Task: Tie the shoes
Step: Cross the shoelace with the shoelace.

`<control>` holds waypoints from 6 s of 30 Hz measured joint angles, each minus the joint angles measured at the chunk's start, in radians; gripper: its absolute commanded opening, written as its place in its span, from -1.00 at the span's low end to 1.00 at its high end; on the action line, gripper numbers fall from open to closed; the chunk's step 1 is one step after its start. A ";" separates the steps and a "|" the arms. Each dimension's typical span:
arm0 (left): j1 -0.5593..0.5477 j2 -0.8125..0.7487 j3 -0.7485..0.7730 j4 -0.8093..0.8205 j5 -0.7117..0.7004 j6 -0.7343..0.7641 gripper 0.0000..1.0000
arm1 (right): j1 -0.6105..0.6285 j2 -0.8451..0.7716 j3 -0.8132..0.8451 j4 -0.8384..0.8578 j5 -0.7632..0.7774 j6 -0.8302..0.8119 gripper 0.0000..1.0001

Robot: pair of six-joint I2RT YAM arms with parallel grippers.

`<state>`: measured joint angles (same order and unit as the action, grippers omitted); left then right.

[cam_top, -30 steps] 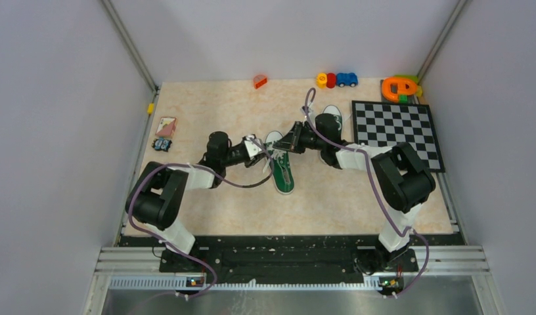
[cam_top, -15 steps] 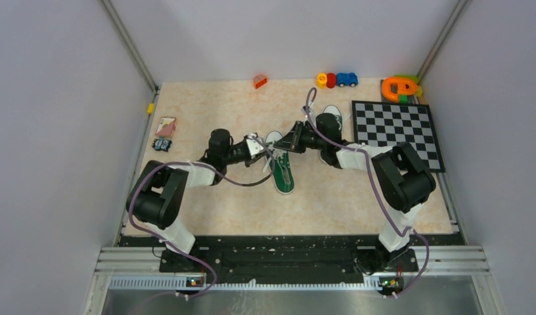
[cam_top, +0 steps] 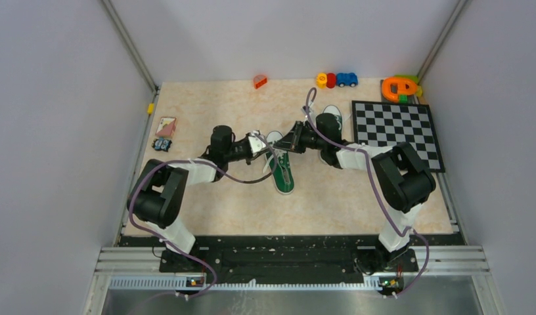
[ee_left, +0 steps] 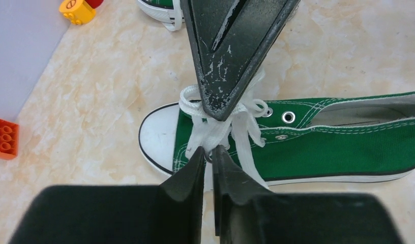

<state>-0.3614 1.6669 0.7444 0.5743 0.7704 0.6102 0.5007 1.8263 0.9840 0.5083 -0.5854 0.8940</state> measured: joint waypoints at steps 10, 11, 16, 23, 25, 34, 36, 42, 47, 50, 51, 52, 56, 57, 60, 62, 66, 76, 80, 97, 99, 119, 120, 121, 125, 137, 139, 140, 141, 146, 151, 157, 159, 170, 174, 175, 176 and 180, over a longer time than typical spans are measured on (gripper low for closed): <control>-0.028 0.004 0.002 -0.029 -0.013 -0.007 -1.00 | -0.002 0.000 0.000 0.000 0.001 0.000 -1.00; -0.034 -0.001 -0.002 -0.030 -0.019 -0.010 -1.00 | -0.002 0.000 0.000 0.000 0.002 0.000 -1.00; -0.070 -0.051 -0.031 -0.037 -0.066 -0.090 -1.00 | -0.009 0.000 0.000 0.000 0.006 -0.001 -1.00; -0.094 -0.095 -0.054 -0.029 -0.138 -0.274 -1.00 | -0.012 0.000 0.000 0.000 0.008 0.000 -1.00; -0.095 -0.095 -0.052 -0.043 -0.143 -0.322 -1.00 | -0.012 0.000 0.000 0.000 0.008 -0.001 -1.00; -0.105 -0.087 0.021 -0.119 -0.129 -0.441 -1.00 | -0.012 0.000 0.000 0.000 0.008 -0.001 -1.00; -0.107 -0.071 0.036 -0.120 -0.119 -0.464 -1.00 | -0.012 0.000 0.000 0.000 0.008 0.000 -1.00; -0.114 -0.007 0.073 -0.117 -0.106 -0.507 -1.00 | -0.012 0.000 0.001 0.000 0.008 0.000 -1.00; -0.121 0.029 0.088 -0.096 -0.110 -0.536 -1.00 | -0.013 0.000 0.008 -0.002 0.008 0.000 -1.00; -0.121 0.039 0.088 -0.073 -0.113 -0.561 -1.00 | -0.013 0.000 0.008 -0.002 0.008 0.000 -1.00; -0.121 0.041 0.088 -0.064 -0.116 -0.568 -1.00 | -0.013 0.000 0.008 -0.002 0.008 0.003 -1.00; -0.121 0.044 0.088 -0.056 -0.121 -0.579 -1.00 | -0.013 0.000 0.008 -0.002 0.009 0.005 -1.00; -0.124 0.044 0.088 -0.027 -0.151 -0.621 -1.00 | -0.013 0.000 0.008 0.000 0.019 0.010 -1.00; -0.124 0.044 0.088 -0.021 -0.159 -0.629 -1.00 | -0.013 0.000 0.008 0.000 0.023 0.012 -1.00; -0.127 0.044 0.086 -0.007 -0.185 -0.648 -1.00 | -0.013 0.000 0.007 0.001 0.034 0.016 -1.00; -0.129 0.044 0.084 0.001 -0.200 -0.659 -1.00 | -0.013 0.000 0.007 0.002 0.041 0.016 -1.00; -0.134 0.044 0.080 0.005 -0.234 -0.668 -1.00 | -0.013 0.000 0.007 0.002 0.051 0.016 -1.00; -0.132 0.044 0.047 0.043 -0.322 -0.676 -1.00 | -0.008 0.000 0.008 -0.002 0.062 0.000 -1.00; -0.130 0.044 0.040 0.070 -0.334 -0.686 -1.00 | -0.006 0.000 0.019 -0.012 0.062 -0.012 -1.00; -0.130 -0.089 -0.007 -0.019 -0.291 -0.731 -1.00 | -0.005 0.000 0.051 -0.076 0.070 -0.049 -1.00; -0.130 -0.084 -0.007 -0.018 -0.264 -0.739 -1.00 | -0.005 0.000 0.052 -0.081 0.070 -0.049 -1.00; -0.127 0.099 0.048 0.164 -0.211 -0.829 -1.00 | -0.005 0.000 0.052 -0.084 0.069 -0.048 -1.00; -0.126 0.099 0.048 0.167 -0.215 -0.829 -1.00 | -0.005 0.000 0.052 -0.084 0.069 -0.048 -1.00; -0.125 0.099 0.048 0.169 -0.220 -0.829 -1.00 | -0.005 0.000 0.052 -0.084 0.069 -0.048 -1.00; -0.124 0.099 0.047 0.180 -0.240 -0.830 -1.00 | -0.005 0.000 0.052 -0.081 0.074 -0.048 -1.00; -0.126 0.104 0.037 0.218 -0.299 -0.844 -1.00 | -0.005 0.000 0.052 -0.066 0.096 -0.046 -1.00; -0.127 0.105 0.030 0.229 -0.316 -0.844 -1.00 | -0.005 0.000 0.052 -0.067 0.099 -0.047 -1.00; -0.127 0.105 0.027 0.235 -0.323 -0.843 -1.00 | -0.005 0.000 0.052 -0.067 0.100 -0.047 -1.00; -0.127 0.105 0.023 0.240 -0.332 -0.843 -1.00 | -0.005 0.000 0.052 -0.067 0.101 -0.047 -1.00; -0.126 0.107 -0.008 0.297 -0.373 -0.845 -1.00 | -0.004 0.000 0.052 -0.068 0.101 -0.047 -1.00; -0.124 0.134 -0.019 0.378 -0.369 -0.872 -1.00 | -0.003 0.000 0.052 -0.067 0.105 -0.047 -1.00; -0.123 0.148 -0.046 0.439 -0.367 -0.913 -1.00 | -0.001 0.000 0.052 -0.071 0.106 -0.048 -1.00; -0.123 0.142 -0.068 0.444 -0.374 -0.927 -1.00 | 0.002 0.000 0.052 -0.078 0.105 -0.050 -1.00; -0.131 0.035 -0.126 0.400 -0.380 -0.970 -1.00 | 0.002 0.000 0.052 -0.090 0.105 -0.058 -1.00; -0.144 0.042 -0.121 0.408 -0.356 -0.993 -1.00 | 0.002 0.000 0.052 -0.090 0.105 -0.058 -1.00; -0.148 0.045 -0.117 0.412 -0.352 -0.999 -1.00 | 0.002 0.000 0.052 -0.090 0.105 -0.058 -1.00; -0.151 0.048 -0.114 0.413 -0.349 -1.002 -1.00 | 0.002 0.000 0.052 -0.090 0.105 -0.058 -1.00; -0.157 0.066 -0.100 0.422 -0.344 -1.006 -1.00 | 0.002 0.000 0.052 -0.090 0.104 -0.058 -1.00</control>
<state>-0.5186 1.7325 0.6449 0.9962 0.4259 -0.3962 0.5030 1.8263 1.0363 0.4179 -0.4816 0.8364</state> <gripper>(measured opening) 0.005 0.014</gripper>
